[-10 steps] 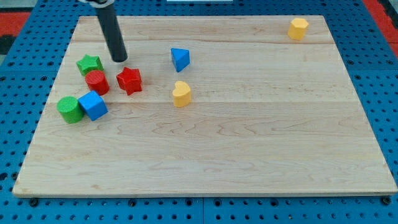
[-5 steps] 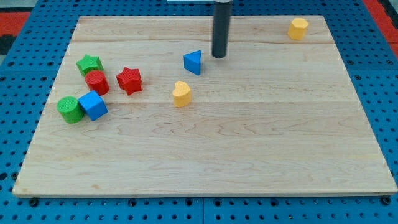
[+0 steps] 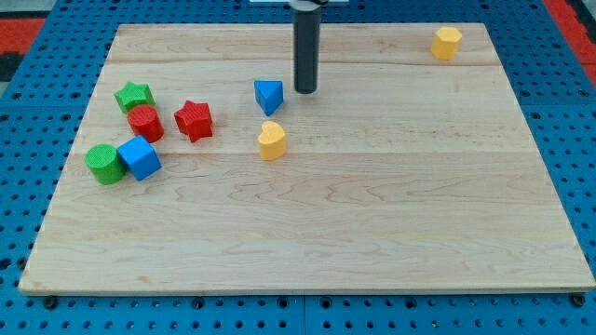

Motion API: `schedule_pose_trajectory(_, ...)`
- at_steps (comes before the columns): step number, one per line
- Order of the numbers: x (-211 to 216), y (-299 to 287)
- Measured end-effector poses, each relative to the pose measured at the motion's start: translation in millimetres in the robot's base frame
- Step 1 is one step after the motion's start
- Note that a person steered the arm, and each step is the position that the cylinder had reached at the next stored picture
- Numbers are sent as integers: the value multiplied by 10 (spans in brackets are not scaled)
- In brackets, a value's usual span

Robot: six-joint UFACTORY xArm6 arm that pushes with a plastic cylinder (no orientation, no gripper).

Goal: Place the blue triangle above the red star

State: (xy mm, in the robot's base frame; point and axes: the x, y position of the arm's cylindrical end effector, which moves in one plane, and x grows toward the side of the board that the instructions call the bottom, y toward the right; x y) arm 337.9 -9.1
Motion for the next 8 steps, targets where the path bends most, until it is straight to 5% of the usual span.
schedule_pose_trajectory(2,20,-1301)
schedule_pose_trajectory(4,19,-847)
schedule_pose_trajectory(8,456,-928)
